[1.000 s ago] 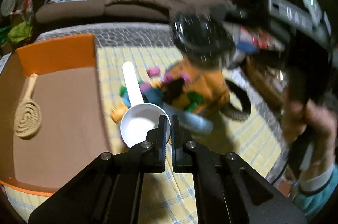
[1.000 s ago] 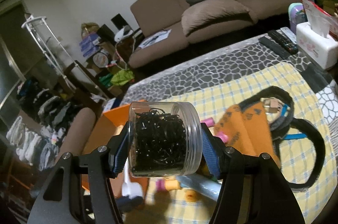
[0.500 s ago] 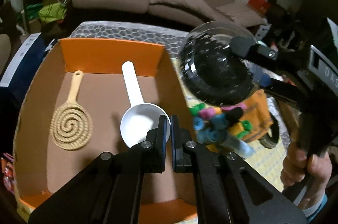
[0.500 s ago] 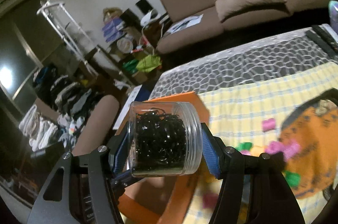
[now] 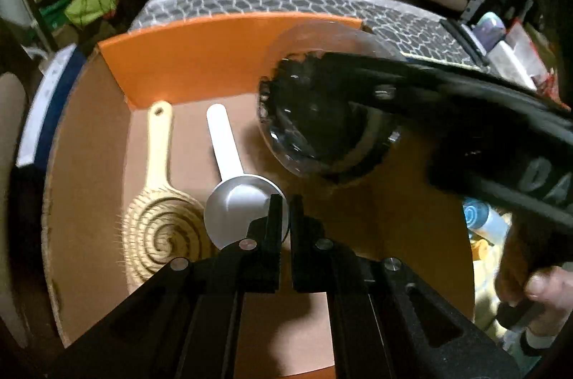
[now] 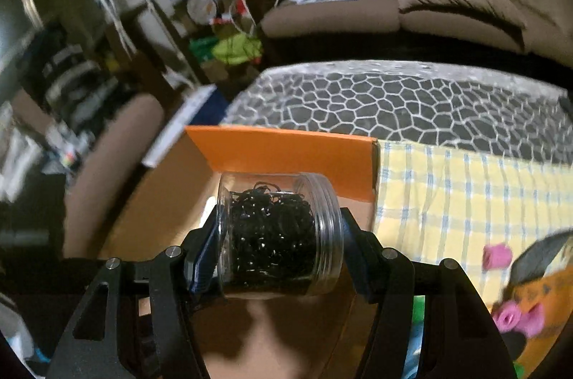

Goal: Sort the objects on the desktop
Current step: 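Carry the scoop with the left gripper into the box while the right gripper carries the jar, then release the scoop in the box with the left gripper and withdraw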

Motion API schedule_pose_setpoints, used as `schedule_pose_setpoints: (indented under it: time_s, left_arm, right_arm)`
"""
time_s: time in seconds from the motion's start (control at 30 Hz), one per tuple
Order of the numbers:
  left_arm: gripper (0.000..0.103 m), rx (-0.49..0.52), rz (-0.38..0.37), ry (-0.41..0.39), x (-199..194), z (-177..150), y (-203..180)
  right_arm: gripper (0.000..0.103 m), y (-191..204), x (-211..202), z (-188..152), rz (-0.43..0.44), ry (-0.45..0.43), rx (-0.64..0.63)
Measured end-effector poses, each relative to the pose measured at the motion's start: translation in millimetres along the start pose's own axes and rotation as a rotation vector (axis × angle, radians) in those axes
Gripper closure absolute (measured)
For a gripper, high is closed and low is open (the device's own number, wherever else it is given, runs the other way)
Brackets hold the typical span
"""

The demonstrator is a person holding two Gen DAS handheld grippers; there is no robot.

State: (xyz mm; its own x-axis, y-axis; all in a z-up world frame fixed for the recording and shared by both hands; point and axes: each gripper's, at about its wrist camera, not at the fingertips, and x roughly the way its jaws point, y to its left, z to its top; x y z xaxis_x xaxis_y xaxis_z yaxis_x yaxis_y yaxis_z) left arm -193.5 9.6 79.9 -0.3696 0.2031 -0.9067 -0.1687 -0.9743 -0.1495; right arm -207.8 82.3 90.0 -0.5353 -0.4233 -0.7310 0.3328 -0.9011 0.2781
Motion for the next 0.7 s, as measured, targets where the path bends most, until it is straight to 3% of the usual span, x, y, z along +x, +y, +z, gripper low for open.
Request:
schedule_pose_setpoints:
  time_s: [0.33,0.57,0.67,0.7]
  left_arm:
    - [0.099,-0.048,-0.061,0.072,12,-1,13]
    - [0.098,-0.099,-0.087,0.131,25,-1,27]
    - [0.088,-0.098,-0.081,0.109,12,-5,31]
    - [0.078,-0.100,-0.080,0.101,8,-6,32]
  right_arm:
    - [0.040,42,45,7,-0.264,0.097,-0.391]
    - [0.040,47,60,3,-0.304,0.136,-0.488]
    - [0.040,43,66,2,-0.297,0.159,-0.470]
    - [0.040,42,68,1,-0.294,0.164,-0.465]
